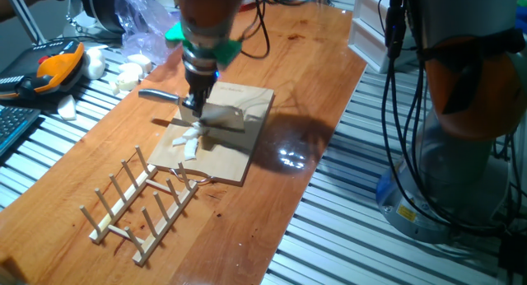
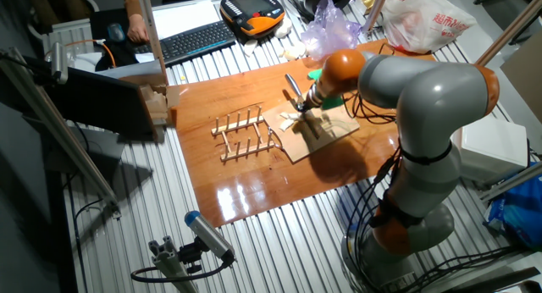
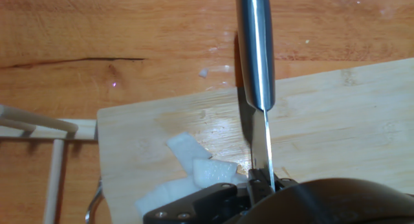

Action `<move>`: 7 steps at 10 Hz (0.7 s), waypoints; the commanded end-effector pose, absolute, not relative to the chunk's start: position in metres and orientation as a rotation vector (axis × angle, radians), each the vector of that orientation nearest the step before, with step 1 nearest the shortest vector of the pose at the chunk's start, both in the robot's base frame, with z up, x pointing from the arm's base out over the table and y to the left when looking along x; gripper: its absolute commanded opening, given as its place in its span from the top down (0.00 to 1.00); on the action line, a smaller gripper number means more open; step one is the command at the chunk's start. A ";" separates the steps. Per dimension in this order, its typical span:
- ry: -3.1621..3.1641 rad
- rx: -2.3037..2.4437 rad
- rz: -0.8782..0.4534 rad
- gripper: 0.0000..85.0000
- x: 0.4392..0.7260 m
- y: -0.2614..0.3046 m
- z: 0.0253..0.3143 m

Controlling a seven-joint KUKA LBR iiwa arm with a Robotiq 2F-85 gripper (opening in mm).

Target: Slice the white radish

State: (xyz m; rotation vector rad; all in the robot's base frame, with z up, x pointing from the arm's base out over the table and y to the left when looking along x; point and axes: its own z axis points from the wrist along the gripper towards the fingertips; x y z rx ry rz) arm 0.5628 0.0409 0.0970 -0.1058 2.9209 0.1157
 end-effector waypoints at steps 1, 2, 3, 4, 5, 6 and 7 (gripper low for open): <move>2.930 -0.110 0.110 1.00 0.563 0.039 0.110; 2.929 -0.118 0.100 1.00 0.563 0.036 0.111; 2.928 -0.127 0.099 1.00 0.564 0.034 0.112; 2.929 -0.133 0.101 1.00 0.564 0.032 0.111; 2.921 -0.136 0.104 1.00 0.563 0.030 0.107; 2.917 -0.138 0.110 1.00 0.564 0.030 0.103; 2.916 -0.137 0.114 1.00 0.564 0.031 0.100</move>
